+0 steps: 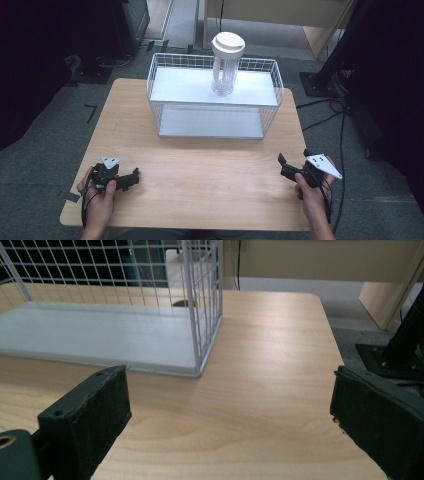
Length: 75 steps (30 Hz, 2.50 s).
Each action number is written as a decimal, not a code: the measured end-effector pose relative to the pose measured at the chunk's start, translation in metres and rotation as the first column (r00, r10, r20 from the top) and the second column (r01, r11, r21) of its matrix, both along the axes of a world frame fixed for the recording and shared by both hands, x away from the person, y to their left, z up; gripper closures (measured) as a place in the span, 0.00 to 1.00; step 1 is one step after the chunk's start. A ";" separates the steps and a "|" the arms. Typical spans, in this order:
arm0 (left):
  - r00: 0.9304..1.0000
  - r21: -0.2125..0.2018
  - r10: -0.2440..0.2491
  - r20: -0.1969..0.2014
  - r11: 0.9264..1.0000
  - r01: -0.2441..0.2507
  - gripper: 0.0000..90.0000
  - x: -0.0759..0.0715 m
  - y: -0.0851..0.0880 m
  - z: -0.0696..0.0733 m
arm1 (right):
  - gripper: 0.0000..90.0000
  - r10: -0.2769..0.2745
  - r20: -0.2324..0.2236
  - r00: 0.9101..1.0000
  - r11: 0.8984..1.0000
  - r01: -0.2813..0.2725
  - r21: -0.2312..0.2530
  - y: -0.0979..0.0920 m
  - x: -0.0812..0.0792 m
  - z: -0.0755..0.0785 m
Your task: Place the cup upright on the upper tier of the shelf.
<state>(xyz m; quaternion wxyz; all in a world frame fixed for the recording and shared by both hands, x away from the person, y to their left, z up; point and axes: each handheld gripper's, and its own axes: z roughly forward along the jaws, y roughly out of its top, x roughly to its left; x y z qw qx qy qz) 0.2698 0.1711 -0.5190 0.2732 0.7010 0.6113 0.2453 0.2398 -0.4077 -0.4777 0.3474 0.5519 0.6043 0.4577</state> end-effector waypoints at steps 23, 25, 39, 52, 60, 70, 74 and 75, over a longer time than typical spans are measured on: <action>1.000 -0.001 0.002 0.001 1.000 -0.002 0.00 0.000 0.000 0.000 | 0.04 -0.090 -0.247 0.965 0.991 0.061 -0.122 -0.020 -0.019 -0.044; 1.000 -0.001 0.002 0.001 1.000 -0.002 0.00 0.000 0.000 0.000 | 0.04 -0.088 -0.280 0.956 0.991 0.055 -0.124 -0.021 -0.020 -0.045; 1.000 -0.001 0.001 0.001 1.000 -0.001 0.00 0.000 0.000 0.000 | 0.09 -0.051 -0.387 0.921 0.993 0.007 -0.114 -0.026 -0.032 -0.048; 1.000 -0.001 0.002 0.002 1.000 -0.002 0.00 0.000 0.000 0.000 | 0.09 -0.050 -0.387 0.921 0.994 0.007 -0.112 -0.025 -0.032 -0.048; 1.000 -0.001 0.002 0.003 1.000 -0.002 0.00 0.000 0.000 0.000 | 0.08 -0.026 -0.389 0.921 0.993 -0.021 -0.114 -0.023 -0.029 -0.048; 1.000 -0.001 0.014 0.003 1.000 -0.014 0.00 0.002 -0.002 0.000 | 0.08 -0.036 -0.390 0.920 0.994 -0.008 -0.111 -0.021 -0.031 -0.048; 1.000 -0.001 0.024 0.002 1.000 -0.024 0.00 0.003 -0.002 0.000 | 0.08 -0.035 -0.390 0.920 0.993 -0.011 -0.114 -0.021 -0.030 -0.048; 1.000 -0.002 0.022 0.003 1.000 -0.022 0.00 0.002 -0.002 0.000 | 0.08 -0.035 -0.389 0.920 0.993 -0.011 -0.114 -0.021 -0.030 -0.048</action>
